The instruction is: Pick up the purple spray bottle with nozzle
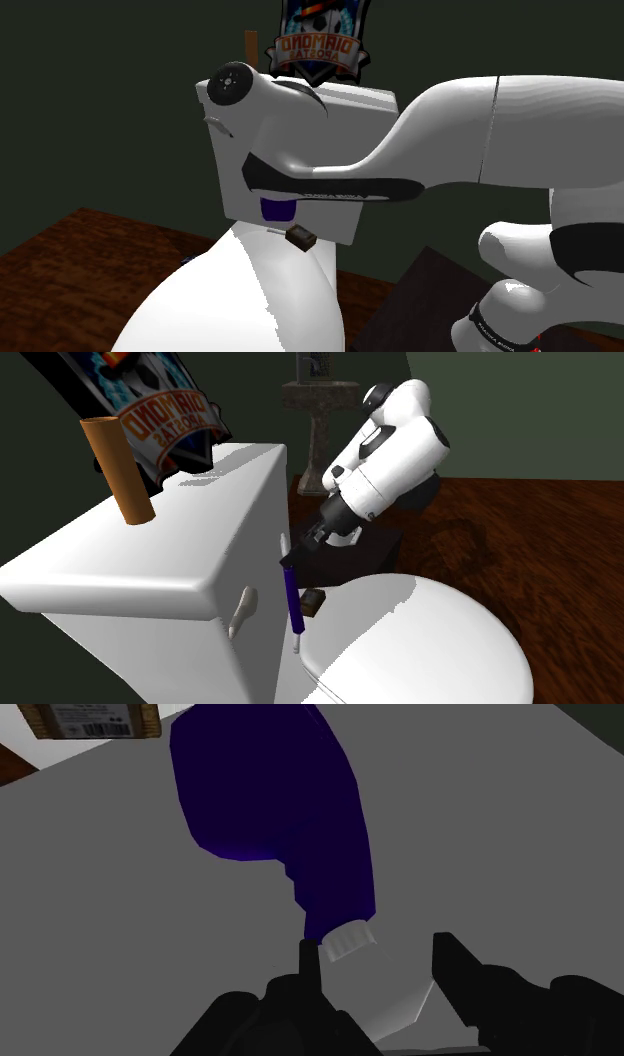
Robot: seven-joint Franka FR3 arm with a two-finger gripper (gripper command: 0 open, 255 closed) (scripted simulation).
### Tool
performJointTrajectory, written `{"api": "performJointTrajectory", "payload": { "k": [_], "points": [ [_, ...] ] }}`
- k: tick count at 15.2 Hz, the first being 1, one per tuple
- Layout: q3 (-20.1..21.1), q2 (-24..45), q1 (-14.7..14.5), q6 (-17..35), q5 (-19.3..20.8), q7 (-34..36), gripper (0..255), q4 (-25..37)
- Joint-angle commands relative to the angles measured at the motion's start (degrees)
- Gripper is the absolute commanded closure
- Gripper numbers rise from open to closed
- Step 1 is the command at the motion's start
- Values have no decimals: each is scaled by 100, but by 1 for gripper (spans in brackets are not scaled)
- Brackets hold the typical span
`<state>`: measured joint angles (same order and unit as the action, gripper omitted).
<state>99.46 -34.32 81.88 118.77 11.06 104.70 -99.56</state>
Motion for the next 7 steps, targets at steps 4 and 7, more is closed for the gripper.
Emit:
{"api": "performJointTrajectory", "payload": {
  "k": [4,7],
  "points": [
    [-64,73,24,-303,19,-148,255,323],
    [-80,91,29,-371,24,-184,255,396]
  ]
}}
